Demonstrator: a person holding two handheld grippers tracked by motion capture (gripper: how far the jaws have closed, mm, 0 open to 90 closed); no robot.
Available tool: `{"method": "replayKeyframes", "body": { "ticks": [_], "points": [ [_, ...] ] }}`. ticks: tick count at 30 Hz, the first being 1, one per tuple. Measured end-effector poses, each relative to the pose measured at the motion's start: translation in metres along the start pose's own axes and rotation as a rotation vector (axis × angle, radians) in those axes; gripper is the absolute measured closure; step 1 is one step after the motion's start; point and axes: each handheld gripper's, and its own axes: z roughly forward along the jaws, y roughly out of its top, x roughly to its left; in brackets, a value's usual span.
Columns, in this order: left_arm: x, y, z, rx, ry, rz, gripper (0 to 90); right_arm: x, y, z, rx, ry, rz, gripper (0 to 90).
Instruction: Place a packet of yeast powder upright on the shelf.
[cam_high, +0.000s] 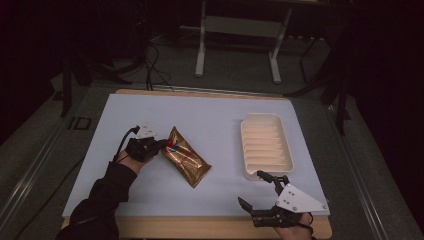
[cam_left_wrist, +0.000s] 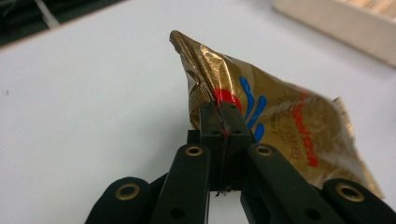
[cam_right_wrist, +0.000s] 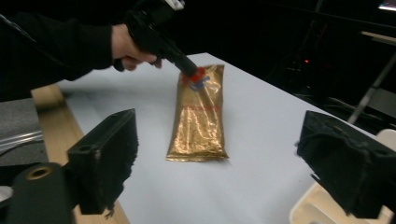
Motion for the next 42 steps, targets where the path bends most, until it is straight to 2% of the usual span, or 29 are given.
{"method": "replayKeyframes", "body": {
  "ticks": [6,10,11,14,16,20,21,23,26,30,32,34,35,37,38,40,42],
  "points": [
    [-0.018,0.016,-0.012,-0.039,0.012,0.096,90.0,-0.002,-0.001,0.001,0.014,-0.008,0.01,10.5],
    [-0.029,0.024,-0.017,-0.066,0.007,0.139,90.0,-0.001,-0.002,0.003,0.039,-0.005,0.008,10.2],
    [-0.034,0.027,-0.018,-0.07,0.015,0.161,90.0,-0.002,-0.002,0.004,0.049,-0.004,0.017,10.1],
    [-0.042,0.032,-0.021,-0.084,0.006,0.193,90.0,-0.002,-0.003,0.004,0.056,-0.006,0.021,9.9],
    [-0.046,0.034,-0.022,-0.1,0.002,0.206,90.0,-0.004,-0.004,0.006,0.077,0.003,0.041,9.8],
    [-0.052,0.038,-0.024,-0.117,0.002,0.243,90.0,-0.005,-0.005,0.008,0.107,0.014,0.03,9.9],
    [-0.053,0.039,-0.025,-0.122,-0.008,0.254,90.0,-0.005,-0.005,0.009,0.121,0.02,0.035,10.5],
    [-0.056,0.041,-0.028,-0.139,-0.021,0.264,90.0,-0.004,-0.004,0.009,0.114,0.035,0.037,12.1],
    [-0.058,0.044,-0.031,-0.16,-0.044,0.287,90.0,-0.004,-0.001,0.007,0.101,0.025,0.028,12.1],
    [-0.062,0.049,-0.038,-0.206,-0.096,0.349,90.0,-0.009,0.006,0.003,0.086,0.045,0.042,12.6],
    [-0.064,0.051,-0.04,-0.218,-0.139,0.387,90.0,-0.014,0.01,0.003,0.081,0.058,0.041,14.0],
    [-0.067,0.052,-0.042,-0.231,-0.158,0.426,90.0,-0.018,0.015,0.004,0.091,0.084,0.025,14.2],
    [-0.069,0.052,-0.043,-0.247,-0.174,0.453,90.0,-0.024,0.022,0.008,0.115,0.134,0.015,16.2],
    [-0.072,0.053,-0.044,-0.256,-0.186,0.471,90.0,-0.025,0.024,0.009,0.112,0.131,0.008,16.3],
    [-0.073,0.054,-0.045,-0.269,-0.195,0.481,90.0,-0.028,0.027,0.012,0.119,0.158,0.004,16.3],
    [-0.074,0.055,-0.047,-0.279,-0.213,0.492,90.0,-0.031,0.032,0.018,0.133,0.171,-0.01,16.3],
    [-0.076,0.055,-0.049,-0.29,-0.228,0.507,90.0,-0.034,0.037,0.026,0.156,0.213,-0.009,16.3]
  ]
}}
